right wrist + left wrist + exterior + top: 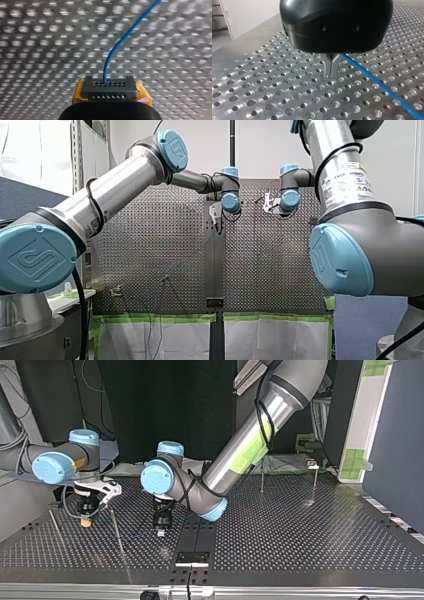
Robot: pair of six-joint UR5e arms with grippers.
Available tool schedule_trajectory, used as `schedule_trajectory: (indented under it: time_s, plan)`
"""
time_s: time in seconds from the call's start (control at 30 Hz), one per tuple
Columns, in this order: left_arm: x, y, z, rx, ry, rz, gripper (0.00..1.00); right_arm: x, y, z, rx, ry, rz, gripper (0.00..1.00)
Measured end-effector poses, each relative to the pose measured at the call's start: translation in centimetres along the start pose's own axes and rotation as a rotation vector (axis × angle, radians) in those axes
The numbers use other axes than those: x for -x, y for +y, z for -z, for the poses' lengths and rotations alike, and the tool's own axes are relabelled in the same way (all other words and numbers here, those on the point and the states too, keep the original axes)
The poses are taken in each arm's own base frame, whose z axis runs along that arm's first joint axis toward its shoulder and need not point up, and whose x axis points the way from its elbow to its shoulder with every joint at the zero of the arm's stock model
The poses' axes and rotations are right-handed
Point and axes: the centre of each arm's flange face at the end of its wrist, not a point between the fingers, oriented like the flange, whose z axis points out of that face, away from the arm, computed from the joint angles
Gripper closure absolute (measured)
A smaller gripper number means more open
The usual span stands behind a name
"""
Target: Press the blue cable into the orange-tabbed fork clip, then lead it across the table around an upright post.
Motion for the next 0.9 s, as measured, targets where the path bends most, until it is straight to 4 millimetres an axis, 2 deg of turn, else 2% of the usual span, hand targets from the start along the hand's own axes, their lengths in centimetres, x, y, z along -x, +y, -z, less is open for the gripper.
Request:
schedule_trajectory:
  time_s: [0.13,0.17,0.2,0.23,0.27,0.3,0.37,0.4,0.47,0.5,0.57,0.6,0.63,0.67,0.7,0.77,0.8,0.83,0.9]
  plan:
    - [0.0,0.1,0.0,0.009,0.003,-0.011,1.00,1.8,-0.1,0.2,0.001,-0.027,0.003,1.00]
    - [0.0,0.2,0.0,0.011,0.004,-0.014,0.90,2.1,-0.1,0.3,0.001,-0.030,0.003,1.00]
    - [0.0,0.2,0.0,0.014,0.005,-0.017,0.90,2.5,-0.1,0.3,0.001,-0.032,0.003,1.00]
    - [0.0,0.3,0.1,0.018,0.005,-0.021,0.82,2.8,-0.1,0.3,0.001,-0.034,0.002,1.00]
    - [0.0,0.3,0.1,0.022,0.005,-0.024,0.76,3.2,-0.1,0.4,0.001,-0.035,0.002,1.00]
    - [0.0,0.4,0.1,0.026,0.006,-0.027,0.76,3.6,-0.1,0.4,0.001,-0.037,0.000,1.00]
    - [0.0,0.5,0.0,0.034,0.005,-0.035,0.63,4.1,-0.1,0.5,0.001,-0.037,-0.001,1.00]
    - [0.0,0.5,0.0,0.036,0.005,-0.039,0.63,4.5,-0.1,0.5,0.001,-0.037,-0.002,1.00]
    - [0.0,0.6,0.0,0.039,0.006,-0.049,0.54,4.9,-0.1,0.6,0.001,-0.039,-0.003,1.00]
    - [0.0,0.6,0.0,0.040,0.006,-0.053,0.54,5.2,0.0,0.6,0.002,-0.040,-0.004,1.00]
    - [0.0,0.7,0.0,0.043,0.006,-0.059,0.40,5.5,0.0,0.6,0.002,-0.041,-0.004,1.00]
    - [0.0,0.8,0.0,0.044,0.007,-0.061,0.40,5.6,0.0,0.6,0.002,-0.041,-0.004,1.00]
    - [0.0,0.8,0.0,0.046,0.008,-0.064,0.34,5.7,0.0,0.6,0.002,-0.042,-0.004,1.00]
    - [0.0,0.9,0.0,0.049,0.009,-0.065,0.25,5.7,0.0,0.6,0.002,-0.042,-0.003,1.00]
    - [0.0,1.0,0.0,0.053,0.009,-0.066,0.25,5.8,0.0,0.6,0.003,-0.043,-0.003,1.00]
    - [0.0,1.1,-0.1,0.061,0.009,-0.068,0.11,6.0,0.1,0.6,0.005,-0.046,-0.001,1.00]
    - [0.0,1.1,-0.1,0.065,0.009,-0.069,0.11,6.2,0.2,0.6,0.008,-0.048,0.000,1.00]
    - [0.0,1.2,-0.1,0.070,0.008,-0.071,0.02,6.4,0.3,0.6,0.010,-0.049,0.000,1.00]
    - [0.1,1.3,0.0,0.082,0.007,-0.072,0.02,6.8,0.5,0.6,0.015,-0.049,-0.002,1.00]
